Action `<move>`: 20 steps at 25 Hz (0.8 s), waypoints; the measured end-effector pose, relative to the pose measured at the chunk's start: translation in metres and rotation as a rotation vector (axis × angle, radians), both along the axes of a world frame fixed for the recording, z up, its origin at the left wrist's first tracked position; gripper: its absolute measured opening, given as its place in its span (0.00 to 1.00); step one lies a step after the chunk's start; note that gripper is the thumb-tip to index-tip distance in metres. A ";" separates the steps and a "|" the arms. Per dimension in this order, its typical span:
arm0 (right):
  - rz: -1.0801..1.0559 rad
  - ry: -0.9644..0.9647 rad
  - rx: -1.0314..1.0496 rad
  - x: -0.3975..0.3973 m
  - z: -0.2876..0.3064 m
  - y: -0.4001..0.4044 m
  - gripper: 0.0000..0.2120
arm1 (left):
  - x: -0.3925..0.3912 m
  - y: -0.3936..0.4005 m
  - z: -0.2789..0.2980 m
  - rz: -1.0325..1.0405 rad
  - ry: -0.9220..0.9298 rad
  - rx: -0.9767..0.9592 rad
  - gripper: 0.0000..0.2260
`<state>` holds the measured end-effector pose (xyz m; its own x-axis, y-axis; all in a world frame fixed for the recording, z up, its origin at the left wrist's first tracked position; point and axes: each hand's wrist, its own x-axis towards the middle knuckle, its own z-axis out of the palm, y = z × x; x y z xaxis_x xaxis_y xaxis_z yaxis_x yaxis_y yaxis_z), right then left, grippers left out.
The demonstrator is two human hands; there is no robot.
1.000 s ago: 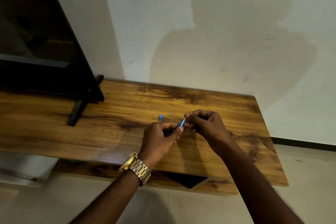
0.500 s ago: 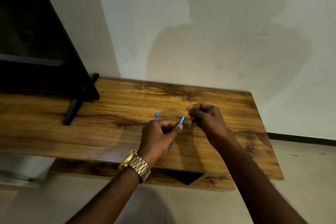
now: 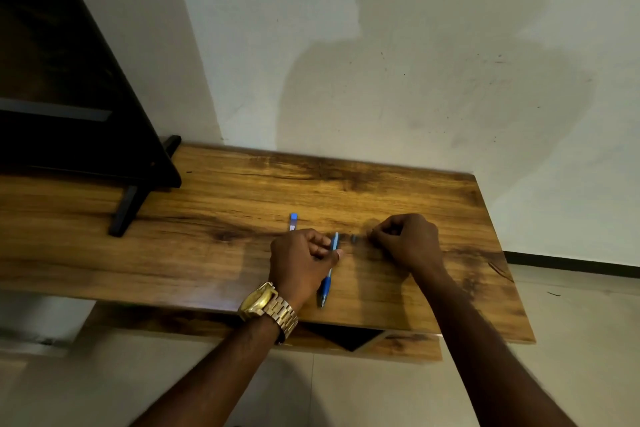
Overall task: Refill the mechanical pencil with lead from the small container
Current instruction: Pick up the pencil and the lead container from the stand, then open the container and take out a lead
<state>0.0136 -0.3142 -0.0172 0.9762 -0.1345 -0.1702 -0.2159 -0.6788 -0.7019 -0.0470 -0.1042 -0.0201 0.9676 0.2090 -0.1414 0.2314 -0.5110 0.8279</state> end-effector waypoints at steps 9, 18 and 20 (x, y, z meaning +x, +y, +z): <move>-0.077 -0.108 0.078 -0.005 0.009 -0.004 0.10 | 0.003 0.006 -0.002 0.043 0.000 0.094 0.12; -0.136 -0.221 0.102 -0.005 0.020 -0.006 0.11 | 0.024 0.049 0.007 0.030 -0.238 0.365 0.10; -0.125 -0.229 0.106 -0.004 0.020 -0.006 0.12 | 0.027 0.059 0.002 0.024 -0.138 0.420 0.13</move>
